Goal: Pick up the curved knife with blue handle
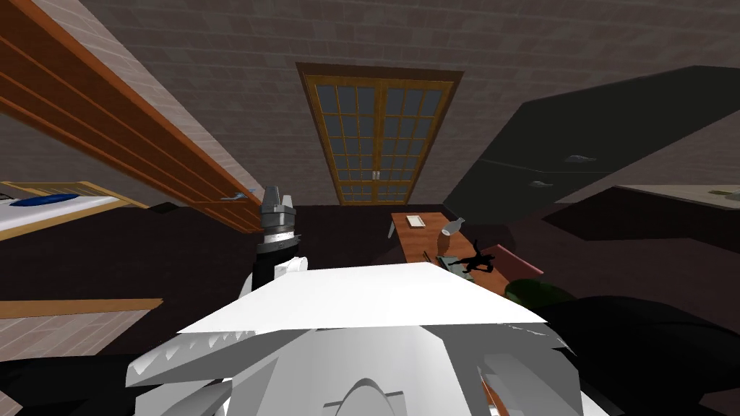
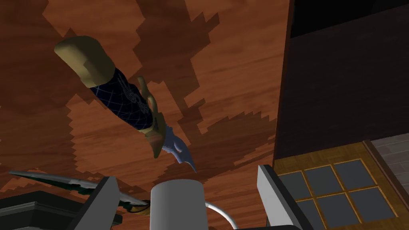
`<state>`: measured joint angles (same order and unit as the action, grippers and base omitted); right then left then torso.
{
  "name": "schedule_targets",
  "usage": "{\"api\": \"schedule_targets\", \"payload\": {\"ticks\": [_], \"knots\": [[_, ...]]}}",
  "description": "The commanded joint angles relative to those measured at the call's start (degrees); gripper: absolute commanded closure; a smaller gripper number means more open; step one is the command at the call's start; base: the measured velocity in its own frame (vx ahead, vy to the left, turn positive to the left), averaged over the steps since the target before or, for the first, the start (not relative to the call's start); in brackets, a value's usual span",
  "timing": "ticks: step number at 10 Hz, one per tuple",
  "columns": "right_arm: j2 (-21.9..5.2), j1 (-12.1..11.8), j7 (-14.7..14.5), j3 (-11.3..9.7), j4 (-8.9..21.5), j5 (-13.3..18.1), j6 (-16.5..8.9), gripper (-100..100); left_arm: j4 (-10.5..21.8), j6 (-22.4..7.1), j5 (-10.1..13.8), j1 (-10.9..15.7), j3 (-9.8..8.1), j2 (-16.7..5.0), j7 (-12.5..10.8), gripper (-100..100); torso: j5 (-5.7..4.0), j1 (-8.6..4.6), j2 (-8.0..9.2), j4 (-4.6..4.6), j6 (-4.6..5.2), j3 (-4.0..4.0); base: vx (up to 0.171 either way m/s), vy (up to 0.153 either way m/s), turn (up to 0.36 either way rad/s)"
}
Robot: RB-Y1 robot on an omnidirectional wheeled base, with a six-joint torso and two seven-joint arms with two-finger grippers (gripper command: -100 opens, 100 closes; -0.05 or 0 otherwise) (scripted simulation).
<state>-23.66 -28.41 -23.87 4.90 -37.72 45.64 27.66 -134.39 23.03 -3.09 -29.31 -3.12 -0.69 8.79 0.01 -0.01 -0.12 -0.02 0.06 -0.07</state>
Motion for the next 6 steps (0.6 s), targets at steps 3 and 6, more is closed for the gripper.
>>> {"api": "schedule_targets", "payload": {"ticks": [3, 6], "knots": [[-0.1, 0.8, -2.1, -1.7, 6.3, 3.4, -1.2, -100, 0.0, 0.0, 0.0, 0.0, 0.0, 0.0, 0.0, 0, -0.03, -0.14, -0.03, 0.0, 0.0, -0.02, 0.012, -0.057, 0.208], [-0.1, 0.8, -2.3, -2.2, 7.4, 4.2, -1.5, -100, 0.0, 0.0, 0.0, 0.0, 0.0, 0.0, 0.0, 0, 0.0, 0.07, -0.01, -0.01, 0.04, -0.01, 0.004, -0.013, 0.039]]}}
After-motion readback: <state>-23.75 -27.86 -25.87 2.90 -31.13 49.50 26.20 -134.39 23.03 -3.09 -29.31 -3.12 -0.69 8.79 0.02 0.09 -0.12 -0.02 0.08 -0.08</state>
